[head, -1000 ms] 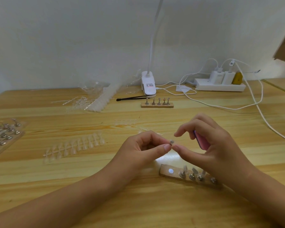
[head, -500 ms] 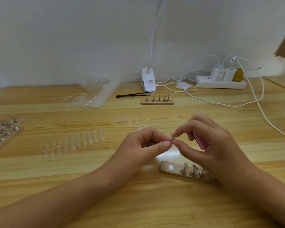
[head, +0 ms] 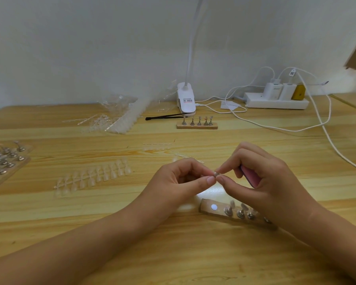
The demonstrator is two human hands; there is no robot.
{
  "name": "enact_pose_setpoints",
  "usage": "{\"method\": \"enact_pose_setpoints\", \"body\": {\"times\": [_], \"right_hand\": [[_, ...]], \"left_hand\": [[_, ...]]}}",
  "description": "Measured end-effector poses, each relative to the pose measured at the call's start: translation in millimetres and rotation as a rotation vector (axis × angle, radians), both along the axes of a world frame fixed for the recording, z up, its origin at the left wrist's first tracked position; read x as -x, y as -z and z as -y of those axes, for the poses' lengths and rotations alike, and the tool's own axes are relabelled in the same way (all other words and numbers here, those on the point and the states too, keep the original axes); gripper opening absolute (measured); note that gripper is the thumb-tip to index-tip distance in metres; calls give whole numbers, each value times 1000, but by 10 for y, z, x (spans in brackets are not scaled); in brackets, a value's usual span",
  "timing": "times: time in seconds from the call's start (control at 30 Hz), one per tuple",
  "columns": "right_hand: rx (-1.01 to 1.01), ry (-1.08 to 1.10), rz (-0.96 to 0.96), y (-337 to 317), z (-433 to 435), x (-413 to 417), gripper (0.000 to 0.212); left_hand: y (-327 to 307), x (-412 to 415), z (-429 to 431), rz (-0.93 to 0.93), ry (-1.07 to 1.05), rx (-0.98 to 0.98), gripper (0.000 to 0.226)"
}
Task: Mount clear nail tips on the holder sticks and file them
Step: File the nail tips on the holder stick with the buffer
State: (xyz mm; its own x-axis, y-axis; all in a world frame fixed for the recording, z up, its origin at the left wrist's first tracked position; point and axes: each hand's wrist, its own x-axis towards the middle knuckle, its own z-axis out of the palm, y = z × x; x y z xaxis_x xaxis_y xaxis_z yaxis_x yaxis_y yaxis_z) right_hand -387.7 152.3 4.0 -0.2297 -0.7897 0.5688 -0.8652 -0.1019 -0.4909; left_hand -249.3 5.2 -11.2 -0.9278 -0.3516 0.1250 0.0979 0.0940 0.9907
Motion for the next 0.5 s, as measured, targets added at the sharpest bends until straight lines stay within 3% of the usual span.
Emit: {"method": "enact_pose_setpoints", "body": {"times": [0.5], "right_hand": [[-44, 14, 26, -4, -4, 56, 11]], "left_hand": [[-5, -31, -5, 16, -37, 13, 13]]}}
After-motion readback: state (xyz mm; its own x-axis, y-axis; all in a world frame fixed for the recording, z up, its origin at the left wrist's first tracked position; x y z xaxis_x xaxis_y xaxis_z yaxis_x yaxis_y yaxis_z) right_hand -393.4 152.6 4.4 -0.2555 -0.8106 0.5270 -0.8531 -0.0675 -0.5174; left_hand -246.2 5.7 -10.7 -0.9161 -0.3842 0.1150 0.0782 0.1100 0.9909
